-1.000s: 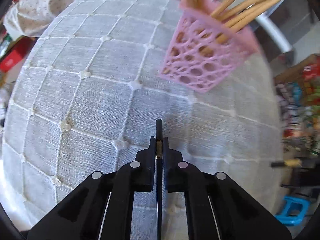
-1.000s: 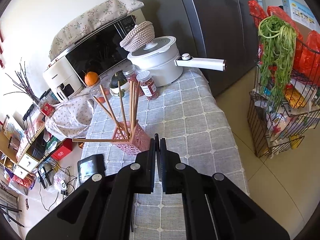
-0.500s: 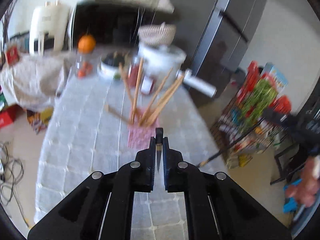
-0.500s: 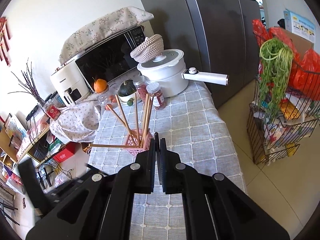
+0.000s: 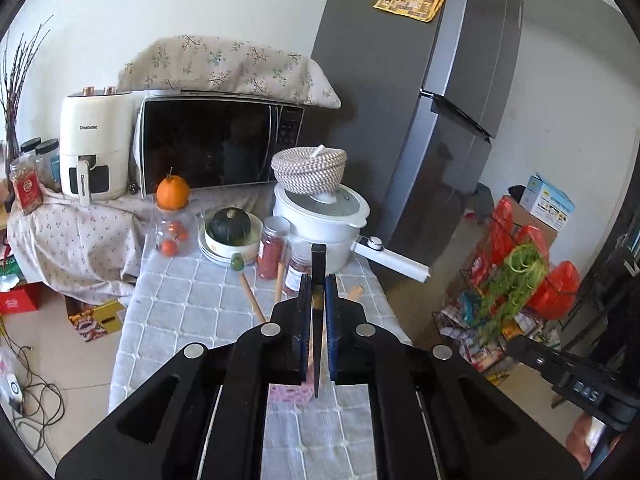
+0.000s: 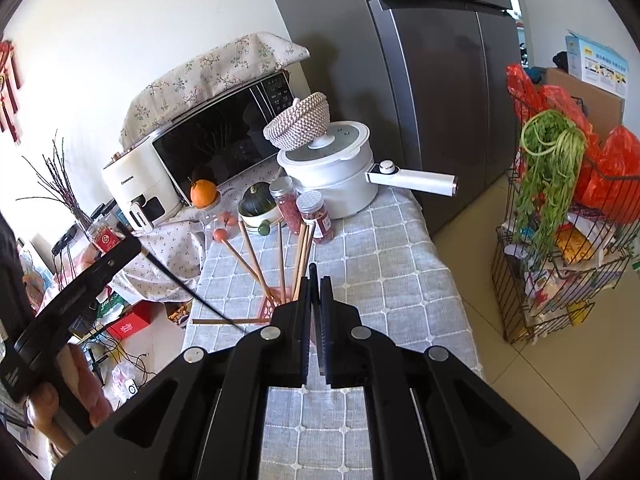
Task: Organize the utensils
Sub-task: 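Lift the black chopstick upright with the left tool and lower it into the holder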
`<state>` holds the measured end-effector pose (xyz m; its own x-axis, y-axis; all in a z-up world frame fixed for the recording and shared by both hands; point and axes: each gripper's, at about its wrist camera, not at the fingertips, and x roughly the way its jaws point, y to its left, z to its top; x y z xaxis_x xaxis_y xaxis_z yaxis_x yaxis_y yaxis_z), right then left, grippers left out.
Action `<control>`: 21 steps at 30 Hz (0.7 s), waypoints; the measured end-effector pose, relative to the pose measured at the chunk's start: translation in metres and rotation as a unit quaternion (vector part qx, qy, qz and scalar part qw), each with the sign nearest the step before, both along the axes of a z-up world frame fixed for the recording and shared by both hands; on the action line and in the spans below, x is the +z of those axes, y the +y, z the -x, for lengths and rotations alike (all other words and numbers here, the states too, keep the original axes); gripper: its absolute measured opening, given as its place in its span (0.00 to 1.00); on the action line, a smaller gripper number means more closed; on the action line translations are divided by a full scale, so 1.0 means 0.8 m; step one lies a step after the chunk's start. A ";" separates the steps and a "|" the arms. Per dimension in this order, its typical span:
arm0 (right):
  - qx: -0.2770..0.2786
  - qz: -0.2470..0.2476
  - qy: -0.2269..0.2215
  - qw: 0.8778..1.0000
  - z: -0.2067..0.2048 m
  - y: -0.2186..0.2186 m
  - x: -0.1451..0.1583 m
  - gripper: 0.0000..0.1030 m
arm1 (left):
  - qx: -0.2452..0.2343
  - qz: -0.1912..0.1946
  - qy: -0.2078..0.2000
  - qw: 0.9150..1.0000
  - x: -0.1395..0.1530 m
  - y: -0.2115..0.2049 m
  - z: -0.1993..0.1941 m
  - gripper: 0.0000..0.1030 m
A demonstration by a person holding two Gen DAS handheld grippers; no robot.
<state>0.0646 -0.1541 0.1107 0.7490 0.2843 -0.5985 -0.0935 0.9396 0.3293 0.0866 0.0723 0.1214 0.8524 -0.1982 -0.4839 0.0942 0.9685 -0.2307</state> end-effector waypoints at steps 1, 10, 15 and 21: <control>0.000 0.001 -0.001 1.000 -0.002 0.001 0.001 0.05 | 0.002 -0.001 0.000 1.000 -0.002 0.000 -0.004 0.06; 0.006 0.006 -0.002 1.000 -0.031 0.017 0.002 0.05 | 0.023 -0.007 0.027 0.999 -0.046 0.007 -0.067 0.06; 0.011 0.012 0.000 1.000 -0.047 0.030 0.002 0.05 | -0.012 -0.054 0.094 0.994 -0.092 -0.016 -0.105 0.08; 0.019 0.012 -0.009 1.000 -0.054 0.046 0.012 0.05 | -0.002 0.002 0.080 0.997 -0.090 0.010 -0.075 0.08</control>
<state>0.1075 -0.1171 0.1200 0.7479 0.2991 -0.5925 -0.1350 0.9426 0.3054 0.1465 0.0803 0.0491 0.7638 -0.2033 -0.6127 0.0600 0.9673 -0.2463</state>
